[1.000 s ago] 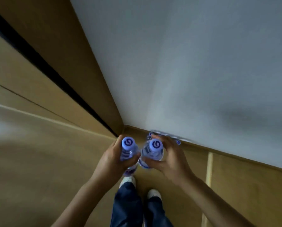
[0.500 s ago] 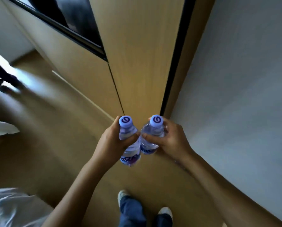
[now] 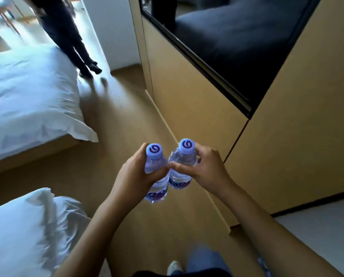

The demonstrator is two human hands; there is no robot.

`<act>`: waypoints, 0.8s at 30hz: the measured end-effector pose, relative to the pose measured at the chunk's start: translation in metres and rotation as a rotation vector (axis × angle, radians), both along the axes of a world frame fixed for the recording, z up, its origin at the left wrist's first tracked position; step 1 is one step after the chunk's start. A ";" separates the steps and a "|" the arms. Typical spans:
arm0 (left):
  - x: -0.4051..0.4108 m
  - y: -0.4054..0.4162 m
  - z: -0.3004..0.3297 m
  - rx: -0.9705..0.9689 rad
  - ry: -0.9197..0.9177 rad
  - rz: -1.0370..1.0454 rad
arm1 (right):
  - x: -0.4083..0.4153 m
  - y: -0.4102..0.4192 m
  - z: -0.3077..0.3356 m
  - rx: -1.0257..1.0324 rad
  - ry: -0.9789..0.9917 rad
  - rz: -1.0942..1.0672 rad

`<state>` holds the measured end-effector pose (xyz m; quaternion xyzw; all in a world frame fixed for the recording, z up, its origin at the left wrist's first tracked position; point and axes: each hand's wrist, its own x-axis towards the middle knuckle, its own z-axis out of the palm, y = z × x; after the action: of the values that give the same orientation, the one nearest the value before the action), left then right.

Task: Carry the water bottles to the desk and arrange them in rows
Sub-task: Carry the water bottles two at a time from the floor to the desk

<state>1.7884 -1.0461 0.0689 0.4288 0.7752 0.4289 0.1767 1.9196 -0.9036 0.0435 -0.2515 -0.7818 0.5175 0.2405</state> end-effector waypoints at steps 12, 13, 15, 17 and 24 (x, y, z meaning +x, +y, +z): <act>-0.169 0.055 -0.036 -0.023 -0.029 0.210 | -0.206 0.079 -0.038 -0.012 -0.021 0.226; -0.189 0.068 -0.038 -0.028 -0.039 0.229 | -0.228 0.093 -0.039 -0.006 -0.022 0.244; -0.227 0.094 -0.038 -0.027 -0.050 0.259 | -0.271 0.122 -0.039 0.023 -0.021 0.271; -0.265 0.119 -0.034 -0.018 -0.057 0.280 | -0.312 0.148 -0.034 0.028 -0.013 0.295; -0.396 0.190 -0.026 0.061 -0.065 0.392 | -0.454 0.228 -0.021 0.070 -0.021 0.358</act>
<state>1.3929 -0.8559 0.0434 0.2607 0.8245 0.4919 0.1019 1.4661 -0.6758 0.0225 -0.1052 -0.8340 0.5218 0.1453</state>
